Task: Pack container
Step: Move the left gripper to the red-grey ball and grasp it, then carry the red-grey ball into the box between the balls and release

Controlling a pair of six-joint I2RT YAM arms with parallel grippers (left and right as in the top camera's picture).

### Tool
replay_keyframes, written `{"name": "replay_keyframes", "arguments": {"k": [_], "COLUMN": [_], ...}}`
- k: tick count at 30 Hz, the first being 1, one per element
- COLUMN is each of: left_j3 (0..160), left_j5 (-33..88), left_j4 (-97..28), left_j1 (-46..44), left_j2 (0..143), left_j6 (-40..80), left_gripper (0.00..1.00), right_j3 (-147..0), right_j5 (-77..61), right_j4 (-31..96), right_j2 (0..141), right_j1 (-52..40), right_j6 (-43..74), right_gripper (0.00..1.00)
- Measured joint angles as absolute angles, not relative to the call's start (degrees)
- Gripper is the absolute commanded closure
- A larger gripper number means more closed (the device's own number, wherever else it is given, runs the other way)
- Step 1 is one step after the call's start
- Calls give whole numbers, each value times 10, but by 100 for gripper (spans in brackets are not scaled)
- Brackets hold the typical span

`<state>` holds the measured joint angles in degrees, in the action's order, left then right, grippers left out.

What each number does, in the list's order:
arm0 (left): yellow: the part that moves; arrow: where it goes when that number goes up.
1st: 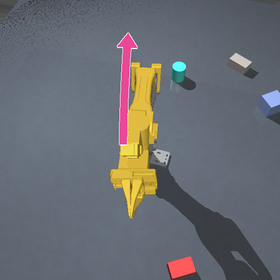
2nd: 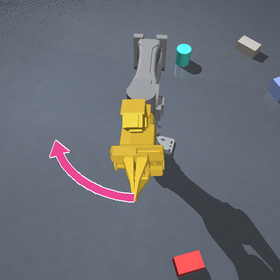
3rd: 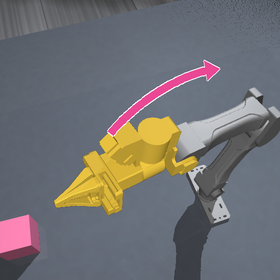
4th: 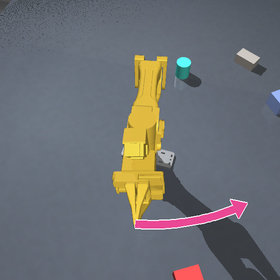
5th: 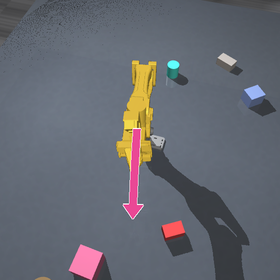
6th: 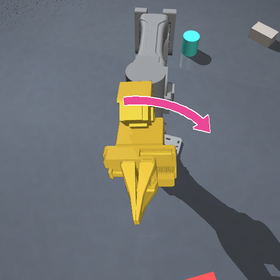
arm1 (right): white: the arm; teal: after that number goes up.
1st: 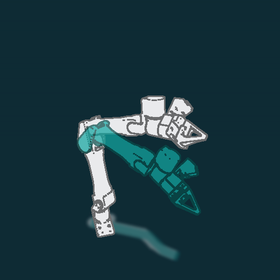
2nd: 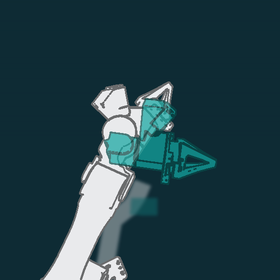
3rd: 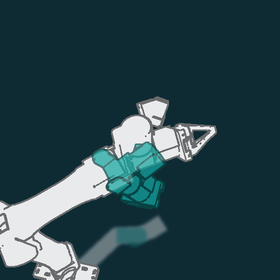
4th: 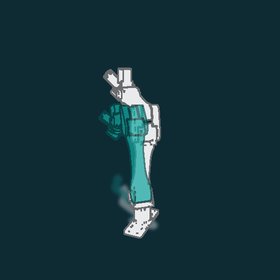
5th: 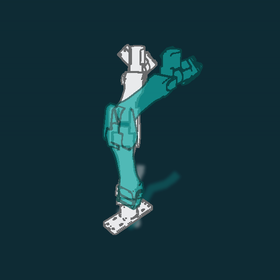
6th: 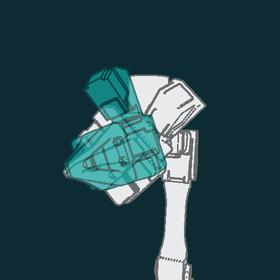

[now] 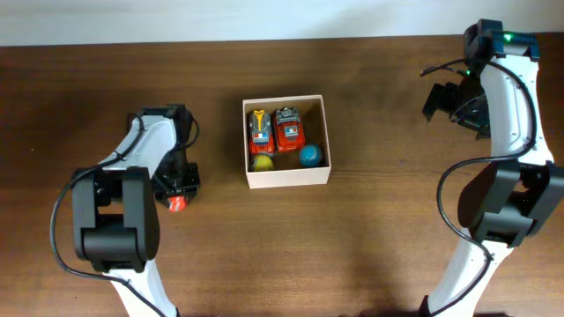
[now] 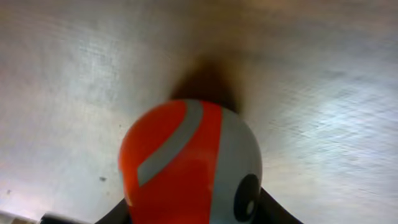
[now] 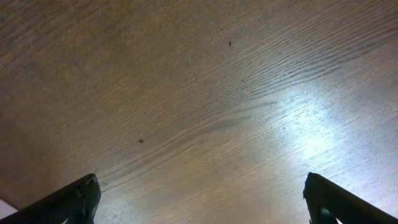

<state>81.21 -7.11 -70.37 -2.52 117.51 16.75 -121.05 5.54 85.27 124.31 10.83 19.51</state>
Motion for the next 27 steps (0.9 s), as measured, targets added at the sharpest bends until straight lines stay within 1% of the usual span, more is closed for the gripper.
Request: {"name": "replay_keyframes", "arguments": {"k": [4,8,21,24,27], "left_j3": [864,919,927,950,1006], "left_j5": [-19,15,39,59,84], "left_j4": [-669,-676,-685,-697,-718], "left_j1": [-28,-39,-48,-48,-50], "left_j2": [1175,1175,1175,1176,1175], "left_j6": [145,130,106,88,62], "left_gripper": [76,76,76,76,76], "right_j3": [-1211,-1211,-1211,-1211,-1211], "right_j5": [55,55,55,55,55], "right_j4": [853,853,853,853,853], "right_j2": [1243,1243,1243,1243,1243], "right_j1": [108,108,108,108,108], "right_j6": [195,195,195,195,195], "right_gripper": [1,1,1,1,1]}}
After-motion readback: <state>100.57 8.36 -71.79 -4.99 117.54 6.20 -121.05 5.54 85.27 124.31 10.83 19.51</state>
